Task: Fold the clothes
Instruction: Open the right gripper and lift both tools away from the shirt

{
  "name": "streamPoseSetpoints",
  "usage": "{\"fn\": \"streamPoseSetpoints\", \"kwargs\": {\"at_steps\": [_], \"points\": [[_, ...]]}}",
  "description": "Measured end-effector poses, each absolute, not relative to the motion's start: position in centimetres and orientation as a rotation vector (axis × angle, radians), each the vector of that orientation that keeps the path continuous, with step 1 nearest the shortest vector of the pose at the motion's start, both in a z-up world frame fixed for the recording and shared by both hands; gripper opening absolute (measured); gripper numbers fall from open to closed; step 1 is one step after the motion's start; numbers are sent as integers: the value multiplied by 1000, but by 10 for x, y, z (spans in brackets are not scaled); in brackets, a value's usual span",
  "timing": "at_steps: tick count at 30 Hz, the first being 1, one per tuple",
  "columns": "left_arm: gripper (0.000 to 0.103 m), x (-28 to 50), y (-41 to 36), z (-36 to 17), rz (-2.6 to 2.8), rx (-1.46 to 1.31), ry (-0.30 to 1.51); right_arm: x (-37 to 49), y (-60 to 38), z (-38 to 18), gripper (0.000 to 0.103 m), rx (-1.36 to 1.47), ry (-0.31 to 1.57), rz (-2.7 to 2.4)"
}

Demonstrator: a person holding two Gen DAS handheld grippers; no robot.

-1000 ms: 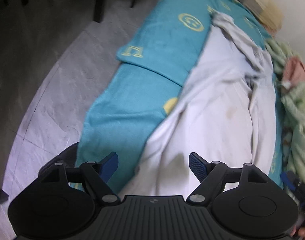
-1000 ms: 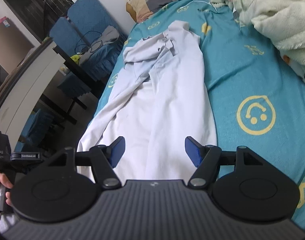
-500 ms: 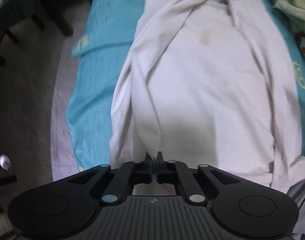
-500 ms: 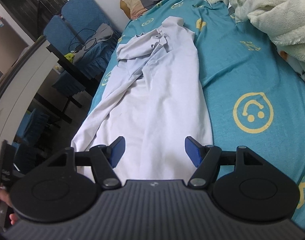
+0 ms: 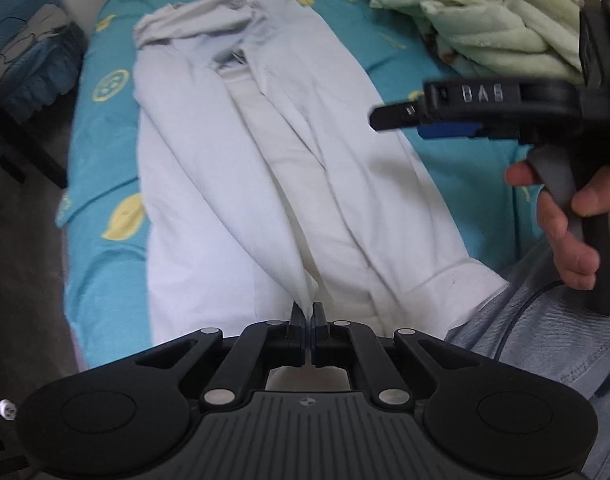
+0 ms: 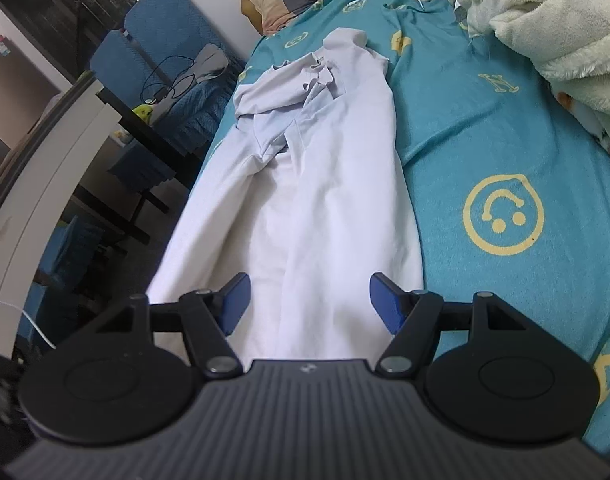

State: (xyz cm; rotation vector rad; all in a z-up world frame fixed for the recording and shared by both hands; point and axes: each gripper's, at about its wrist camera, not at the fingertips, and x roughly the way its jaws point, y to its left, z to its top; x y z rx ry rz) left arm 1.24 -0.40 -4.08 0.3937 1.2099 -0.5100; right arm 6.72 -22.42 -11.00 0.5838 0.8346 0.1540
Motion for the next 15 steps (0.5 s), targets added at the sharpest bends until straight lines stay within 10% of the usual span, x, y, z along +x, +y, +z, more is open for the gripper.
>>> {"fn": "streamPoseSetpoints", "kwargs": {"at_steps": [7, 15], "points": [[8, 23, -1, -90, -510, 283, 1288, 71, -231, -121, 68, 618, 885, 137], [70, 45, 42, -56, -484, 85, 1196, 69, -246, -123, 68, 652, 907, 100]]}}
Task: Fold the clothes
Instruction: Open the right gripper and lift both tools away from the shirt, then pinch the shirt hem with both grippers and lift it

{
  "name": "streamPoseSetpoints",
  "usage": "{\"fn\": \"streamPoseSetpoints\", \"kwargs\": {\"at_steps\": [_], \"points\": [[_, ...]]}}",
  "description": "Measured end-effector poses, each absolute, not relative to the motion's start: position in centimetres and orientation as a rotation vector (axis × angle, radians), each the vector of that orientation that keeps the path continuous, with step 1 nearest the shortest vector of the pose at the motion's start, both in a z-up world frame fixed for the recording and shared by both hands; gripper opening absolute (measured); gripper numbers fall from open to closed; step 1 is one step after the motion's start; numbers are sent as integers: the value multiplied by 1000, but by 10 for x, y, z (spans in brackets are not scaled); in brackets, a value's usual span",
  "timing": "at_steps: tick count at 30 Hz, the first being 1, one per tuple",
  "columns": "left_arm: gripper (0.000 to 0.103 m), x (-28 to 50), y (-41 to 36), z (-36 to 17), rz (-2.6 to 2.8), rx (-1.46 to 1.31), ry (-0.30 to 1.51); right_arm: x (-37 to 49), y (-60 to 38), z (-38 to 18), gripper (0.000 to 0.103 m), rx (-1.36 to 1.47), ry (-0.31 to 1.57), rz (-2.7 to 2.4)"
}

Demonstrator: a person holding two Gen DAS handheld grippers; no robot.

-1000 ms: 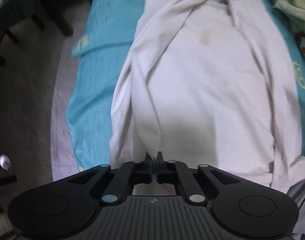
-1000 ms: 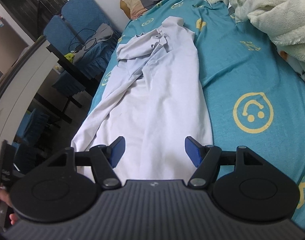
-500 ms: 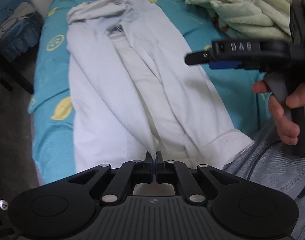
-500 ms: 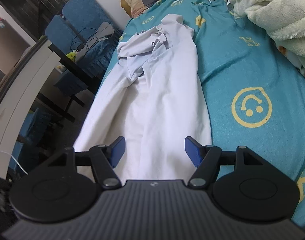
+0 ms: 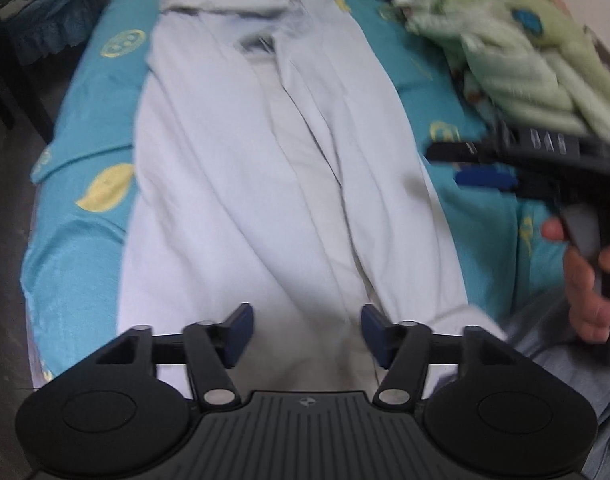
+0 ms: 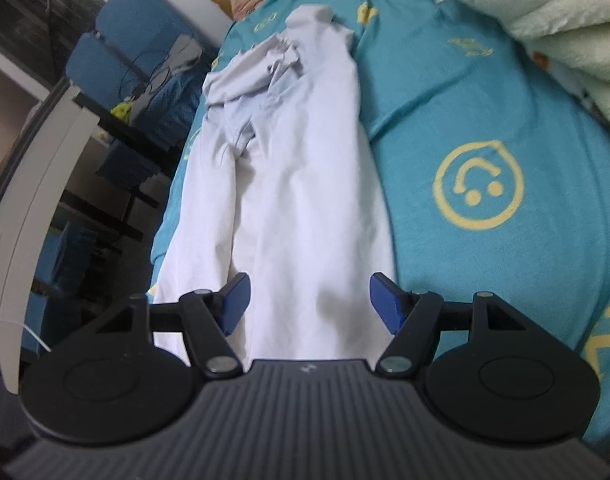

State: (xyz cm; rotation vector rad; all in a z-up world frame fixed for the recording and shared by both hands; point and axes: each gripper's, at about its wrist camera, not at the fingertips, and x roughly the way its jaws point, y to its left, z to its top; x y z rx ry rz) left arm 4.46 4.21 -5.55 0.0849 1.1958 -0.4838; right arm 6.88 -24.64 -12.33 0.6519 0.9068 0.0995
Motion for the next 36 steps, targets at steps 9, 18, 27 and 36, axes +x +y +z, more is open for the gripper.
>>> {"fn": "streamPoseSetpoints", "kwargs": {"at_steps": [9, 18, 27, 36], "points": [[82, 106, 103, -81, -276, -60, 1133, 71, -246, -141, 69, 582, 1013, 37], [82, 113, 95, -114, -214, 119, 1201, 69, -243, -154, 68, 607, 1088, 40], [91, 109, 95, -128, -356, 70, 1370, 59, -219, -153, 68, 565, 1227, 80], [76, 92, 86, -127, -545, 108, 1513, 39, -169, -148, 70, 351, 1329, 161]]}}
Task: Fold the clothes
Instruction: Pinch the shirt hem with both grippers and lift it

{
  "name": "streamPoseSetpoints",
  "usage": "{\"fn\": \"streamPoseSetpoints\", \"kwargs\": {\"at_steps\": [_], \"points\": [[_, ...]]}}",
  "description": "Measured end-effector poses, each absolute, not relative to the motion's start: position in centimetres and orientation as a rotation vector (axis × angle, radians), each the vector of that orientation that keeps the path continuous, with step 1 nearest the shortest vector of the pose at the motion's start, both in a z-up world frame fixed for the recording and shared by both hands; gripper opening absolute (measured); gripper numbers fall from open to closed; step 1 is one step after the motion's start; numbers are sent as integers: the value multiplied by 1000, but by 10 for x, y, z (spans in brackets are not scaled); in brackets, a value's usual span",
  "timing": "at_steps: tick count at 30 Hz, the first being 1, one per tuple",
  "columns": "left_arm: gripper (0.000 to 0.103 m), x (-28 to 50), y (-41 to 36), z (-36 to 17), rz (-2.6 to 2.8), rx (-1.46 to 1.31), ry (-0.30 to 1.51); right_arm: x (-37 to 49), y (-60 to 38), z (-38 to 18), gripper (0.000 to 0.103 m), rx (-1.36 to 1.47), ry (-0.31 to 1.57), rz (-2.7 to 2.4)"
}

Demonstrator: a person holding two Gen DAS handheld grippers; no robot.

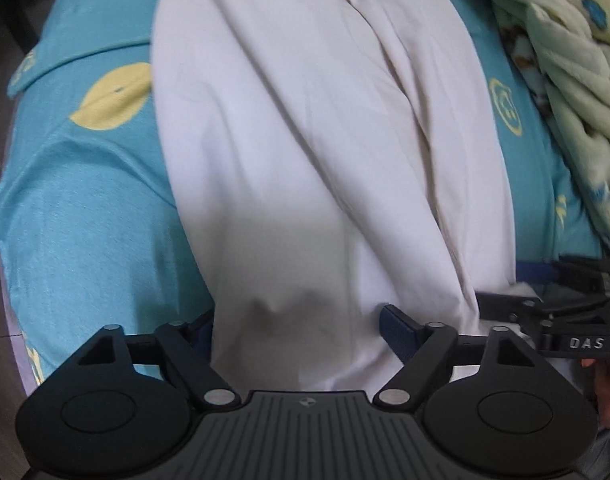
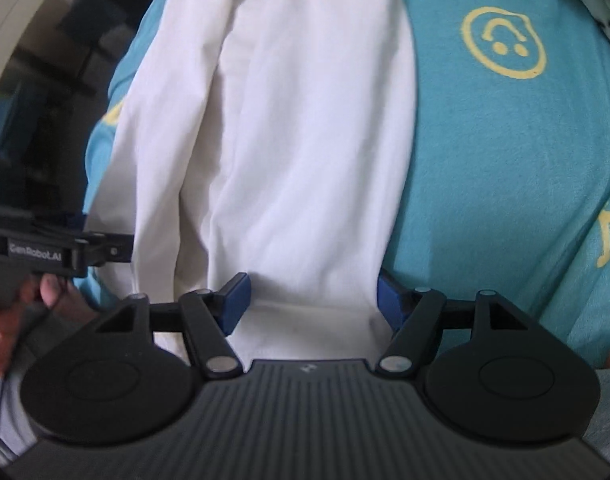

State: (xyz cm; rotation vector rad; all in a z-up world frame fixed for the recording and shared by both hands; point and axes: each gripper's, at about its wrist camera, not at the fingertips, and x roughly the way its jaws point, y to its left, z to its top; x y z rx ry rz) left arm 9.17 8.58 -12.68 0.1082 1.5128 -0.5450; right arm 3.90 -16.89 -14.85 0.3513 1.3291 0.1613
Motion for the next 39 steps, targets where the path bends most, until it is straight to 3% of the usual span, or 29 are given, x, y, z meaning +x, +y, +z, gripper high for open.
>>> {"fn": "streamPoseSetpoints", "kwargs": {"at_steps": [5, 8, 10, 11, 13, 23, 31, 39], "points": [[56, 77, 71, -128, -620, 253, 1531, 29, -142, -144, 64, 160, 1325, 221], [32, 71, 69, -127, -615, 312, 1520, 20, -125, -141, 42, 6, 1287, 226], [19, 70, 72, -123, -607, 316, 1505, 16, -119, -138, 21, -50, 1258, 232], [15, 70, 74, -120, -606, 306, 1495, 15, -120, -135, 18, -50, 1245, 233], [12, 69, 83, -106, -617, 260, 1458, 12, -128, -128, 14, -8, 1214, 234], [8, 62, 127, 13, -661, -140, 1156, 5, -188, -39, 12, 282, 944, 258], [8, 13, 130, 98, -685, -248, 998, -27, -217, 43, 12, 330, 740, 279], [8, -106, 127, 84, -707, -235, 1017, -110, -224, 31, 12, 321, 734, 302]]}}
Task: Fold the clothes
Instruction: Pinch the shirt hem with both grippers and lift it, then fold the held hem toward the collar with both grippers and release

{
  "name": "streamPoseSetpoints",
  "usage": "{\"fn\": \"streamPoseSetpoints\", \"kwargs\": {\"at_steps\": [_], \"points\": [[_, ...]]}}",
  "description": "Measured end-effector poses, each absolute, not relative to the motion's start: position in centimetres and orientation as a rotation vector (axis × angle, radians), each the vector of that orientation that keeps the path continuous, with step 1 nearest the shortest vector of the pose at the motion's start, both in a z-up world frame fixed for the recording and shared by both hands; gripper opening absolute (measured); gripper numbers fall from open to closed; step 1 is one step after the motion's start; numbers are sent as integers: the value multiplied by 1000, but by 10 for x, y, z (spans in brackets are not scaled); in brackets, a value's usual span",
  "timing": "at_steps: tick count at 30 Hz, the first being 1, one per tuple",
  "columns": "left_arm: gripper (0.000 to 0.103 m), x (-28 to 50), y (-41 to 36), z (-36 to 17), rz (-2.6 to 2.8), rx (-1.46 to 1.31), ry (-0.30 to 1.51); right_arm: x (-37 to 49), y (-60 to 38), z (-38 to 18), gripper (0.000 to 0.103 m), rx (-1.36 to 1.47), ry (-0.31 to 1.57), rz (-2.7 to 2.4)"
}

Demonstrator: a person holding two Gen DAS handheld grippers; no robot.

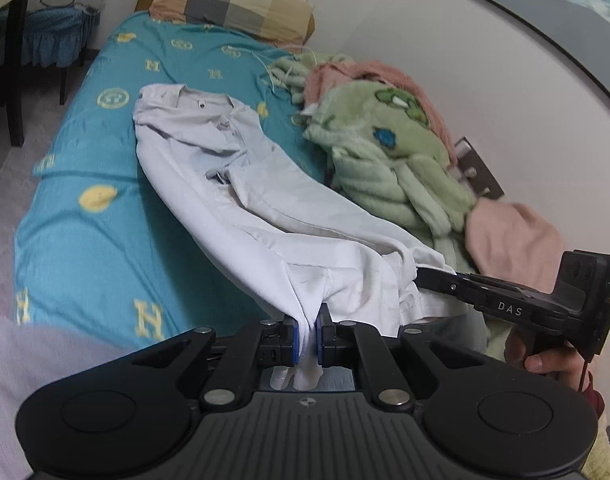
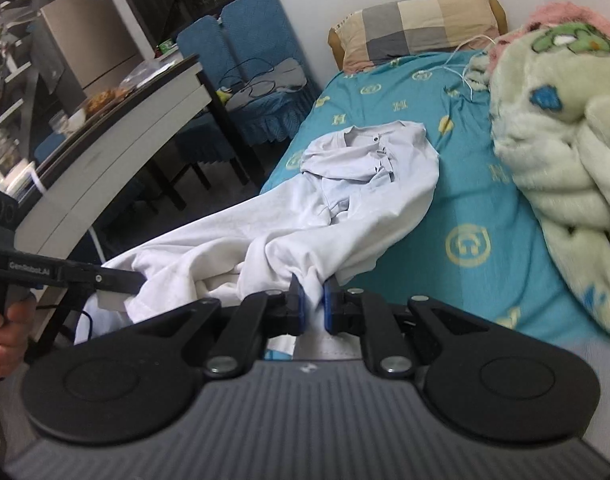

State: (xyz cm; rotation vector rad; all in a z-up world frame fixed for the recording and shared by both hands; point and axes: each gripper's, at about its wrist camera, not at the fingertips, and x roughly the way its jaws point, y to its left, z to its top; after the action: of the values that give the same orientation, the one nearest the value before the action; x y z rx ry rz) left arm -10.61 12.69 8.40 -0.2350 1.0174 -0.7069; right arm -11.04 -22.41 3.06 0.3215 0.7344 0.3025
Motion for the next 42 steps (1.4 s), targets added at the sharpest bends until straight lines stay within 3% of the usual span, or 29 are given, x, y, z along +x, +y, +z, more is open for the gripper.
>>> {"fn": "streamPoseSetpoints", "kwargs": {"at_steps": [7, 16, 23, 30, 35, 42], "points": [[8, -124, 135, 95, -694, -224, 955, -134, -228, 23, 12, 376, 729, 293], [8, -28, 106, 93, -596, -105, 882, -49, -233, 26, 12, 388, 726, 257], [8, 71, 80, 56, -520, -95, 867, 51, -245, -7, 13, 428, 778, 200], [9, 159, 60, -16, -419, -70, 897, 142, -245, -59, 13, 387, 827, 165], [9, 195, 42, -72, -374, 28, 942, 185, -241, -104, 13, 337, 866, 156], [12, 212, 32, -96, -358, 45, 958, 203, -244, -137, 14, 310, 890, 135]]}}
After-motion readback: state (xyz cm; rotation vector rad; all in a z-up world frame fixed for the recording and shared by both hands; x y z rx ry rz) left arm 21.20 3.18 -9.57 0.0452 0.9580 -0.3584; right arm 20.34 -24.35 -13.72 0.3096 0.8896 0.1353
